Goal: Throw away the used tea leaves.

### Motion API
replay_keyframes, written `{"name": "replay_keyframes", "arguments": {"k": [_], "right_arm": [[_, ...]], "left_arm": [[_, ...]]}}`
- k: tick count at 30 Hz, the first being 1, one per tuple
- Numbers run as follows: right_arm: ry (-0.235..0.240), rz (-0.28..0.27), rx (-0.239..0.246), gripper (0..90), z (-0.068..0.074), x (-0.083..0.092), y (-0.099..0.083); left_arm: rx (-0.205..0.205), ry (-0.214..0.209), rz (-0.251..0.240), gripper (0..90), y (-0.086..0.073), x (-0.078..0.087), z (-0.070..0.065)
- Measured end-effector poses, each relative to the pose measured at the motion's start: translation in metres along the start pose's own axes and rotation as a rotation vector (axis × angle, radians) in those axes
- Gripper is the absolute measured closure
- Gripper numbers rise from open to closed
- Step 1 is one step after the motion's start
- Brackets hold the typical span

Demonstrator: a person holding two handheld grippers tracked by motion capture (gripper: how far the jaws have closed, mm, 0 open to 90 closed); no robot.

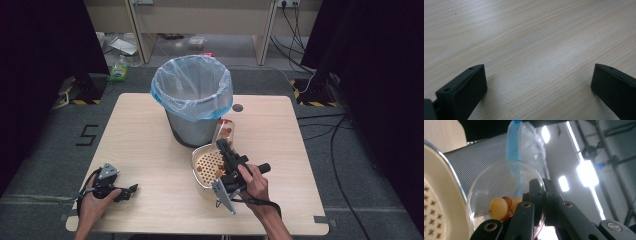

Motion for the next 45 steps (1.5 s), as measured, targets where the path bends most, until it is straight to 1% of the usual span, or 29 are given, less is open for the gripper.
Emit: {"name": "replay_keyframes", "arguments": {"k": [1, 3, 5, 6, 7, 8, 10, 11, 15, 17, 18, 19, 21, 22, 23, 24, 26, 33, 34, 35, 36, 37, 38, 39, 40, 41, 43, 44, 45], "right_arm": [[0.012, 0.022, -0.011, 87.4, 0.004, -0.001, -0.003], [0.032, 0.034, 0.015, 87.4, 0.007, -0.003, -0.006], [0.001, -0.015, 0.01, 87.6, 0.002, 0.002, 0.001], [0.015, 0.008, 0.025, 87.4, 0.001, 0.0, -0.001], [0.026, 0.034, -0.014, 87.4, 0.005, -0.002, -0.005], [0.027, 0.03, -0.029, 87.4, 0.007, -0.001, -0.006], [0.031, 0.024, -0.006, 87.4, 0.006, -0.001, -0.004], [0.005, -0.001, -0.002, 87.4, -0.001, 0.001, 0.001], [-0.012, -0.005, -0.021, 87.4, -0.007, 0.0, 0.0], [-0.029, -0.03, 0.005, 87.5, -0.008, 0.002, 0.003], [-0.029, -0.03, 0.005, 87.5, -0.008, 0.002, 0.003], [0.003, 0.008, 0.044, 87.3, -0.001, -0.001, -0.002], [-0.02, -0.016, 0.034, 87.5, -0.001, 0.001, -0.001], [-0.009, 0.008, 0.04, 87.4, 0.0, -0.002, -0.006], [-0.001, 0.023, 0.013, 87.4, 0.001, -0.002, -0.008], [-0.02, -0.003, 0.012, 87.5, 0.0, 0.001, -0.006], [-0.014, 0.014, 0.031, 87.4, -0.003, -0.002, -0.008], [-0.021, 0.004, 0.042, 87.4, -0.003, -0.001, -0.008], [-0.041, -0.003, 0.033, 87.4, -0.004, 0.001, -0.007], [-0.056, -0.018, 0.062, 87.4, -0.006, 0.002, -0.005], [-0.046, -0.012, 0.085, 87.4, -0.004, 0.0, -0.006], [-0.042, -0.004, 0.086, 87.4, -0.001, 0.001, -0.007], [-0.06, -0.036, 0.111, 87.4, -0.001, 0.003, -0.004], [-0.057, -0.032, 0.126, 87.4, -0.001, 0.002, -0.005], [-0.032, 0.005, 0.112, 87.3, 0.0, -0.002, -0.01], [-0.033, 0.007, 0.088, 87.3, 0.001, -0.001, -0.01], [-0.04, -0.016, 0.089, 87.3, -0.001, 0.001, -0.007], [-0.037, -0.008, 0.09, 87.3, -0.003, -0.001, -0.008], [-0.036, 0.018, 0.061, 87.3, -0.003, -0.002, -0.014]], "left_arm": [[-0.002, 0.0, 0.002, 0.0, 0.0, 0.0, 0.0], [-0.001, 0.0, 0.001, 0.0, 0.0, 0.0, 0.0], [-0.002, 0.0, 0.002, 0.0, 0.0, 0.0, 0.0], [-0.002, 0.0, 0.002, 0.0, 0.0, 0.0, 0.0], [-0.002, 0.0, 0.002, 0.0, 0.0, 0.0, 0.0], [-0.001, 0.0, 0.001, 0.0, 0.0, 0.0, 0.0], [-0.002, 0.0, 0.002, 0.0, 0.0, 0.0, 0.0], [-0.002, 0.0, 0.001, 0.0, 0.0, 0.0, 0.0], [-0.002, 0.0, 0.002, 0.0, 0.0, 0.0, 0.0], [-0.002, 0.0, 0.002, 0.0, 0.0, 0.0, 0.0], [-0.002, 0.0, 0.002, 0.0, 0.0, 0.0, 0.0], [-0.002, 0.0, 0.002, 0.0, 0.0, 0.0, 0.0], [-0.002, 0.0, 0.001, 0.0, 0.0, 0.0, 0.0], [-0.001, 0.0, 0.001, 0.0, 0.0, 0.0, 0.0], [-0.001, 0.0, 0.001, 0.0, 0.0, 0.0, 0.0], [-0.002, 0.0, 0.002, 0.0, 0.0, 0.0, 0.0], [-0.002, 0.0, 0.002, 0.0, 0.0, 0.0, 0.0], [0.001, 0.0, -0.001, 0.0, 0.0, 0.0, 0.0], [-0.002, 0.0, 0.002, 0.0, 0.0, 0.0, 0.0], [0.0, -0.001, 0.0, 0.0, 0.0, 0.0, 0.0], [-0.002, 0.0, 0.002, 0.0, 0.0, 0.0, 0.0], [-0.001, 0.0, 0.001, 0.0, 0.0, 0.0, 0.0], [-0.002, 0.0, 0.002, 0.0, 0.0, 0.0, 0.0], [0.0, 0.0, 0.0, 0.0, 0.0, 0.0, 0.0], [-0.001, 0.0, 0.001, 0.0, 0.0, 0.0, 0.0], [-0.002, 0.0, 0.001, 0.0, 0.0, 0.0, 0.0], [0.0, 0.0, 0.0, 0.0, 0.0, 0.0, 0.0], [-0.002, 0.0, 0.002, 0.0, 0.0, 0.0, 0.0], [0.0, 0.0, 0.0, 0.0, 0.0, 0.0, 0.0]]}}
Point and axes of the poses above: each handheld gripper's, and its own axes: x roughly backward along the jaws, y roughly out of its top, z roughly to its left, the point moved 5 cm from there along -x, roughly forward along the jaws, and after that the axes turned 4 degrees about y, right-handed, at the moved point
